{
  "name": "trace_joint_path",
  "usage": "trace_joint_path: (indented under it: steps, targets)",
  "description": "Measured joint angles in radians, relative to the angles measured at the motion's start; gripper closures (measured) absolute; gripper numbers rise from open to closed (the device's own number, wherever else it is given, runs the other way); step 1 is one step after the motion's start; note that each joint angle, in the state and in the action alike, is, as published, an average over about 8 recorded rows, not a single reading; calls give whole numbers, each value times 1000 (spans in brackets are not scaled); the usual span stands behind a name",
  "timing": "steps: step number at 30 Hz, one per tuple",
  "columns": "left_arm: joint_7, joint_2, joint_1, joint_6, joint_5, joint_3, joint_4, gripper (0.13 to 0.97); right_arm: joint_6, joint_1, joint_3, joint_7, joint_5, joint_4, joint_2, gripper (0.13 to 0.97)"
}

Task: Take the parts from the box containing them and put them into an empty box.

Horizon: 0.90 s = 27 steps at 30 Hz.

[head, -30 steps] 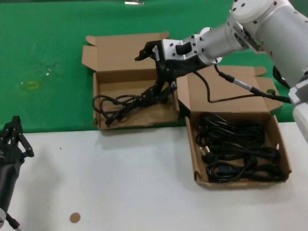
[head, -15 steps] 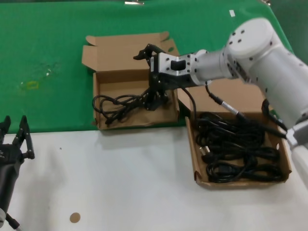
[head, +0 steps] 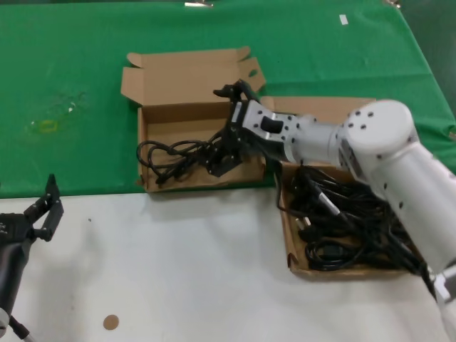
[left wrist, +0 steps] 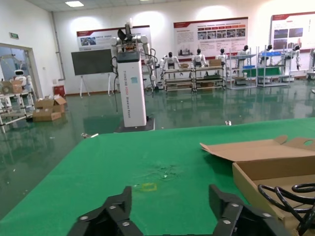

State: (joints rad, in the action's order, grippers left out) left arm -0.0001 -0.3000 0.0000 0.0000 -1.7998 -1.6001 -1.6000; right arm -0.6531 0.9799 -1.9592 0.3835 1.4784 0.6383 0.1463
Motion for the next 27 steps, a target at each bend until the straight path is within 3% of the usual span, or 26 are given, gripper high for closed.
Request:
trace_joint_path:
  steps: [4,8,16,27]
  targets:
    - [0,0,0,0,0,0,0,536,53,-79,29,-31,26,78,12,131]
    - [0,0,0,0,0,0,0,536,105,-157,58,-62,52,154,25,130]
    - [0,0,0,0,0,0,0,330,209,-314,115,-123,103,308,49,129]
    - [0,0,0,0,0,0,0,189,351,-528,193,-206,173,518,83,129]
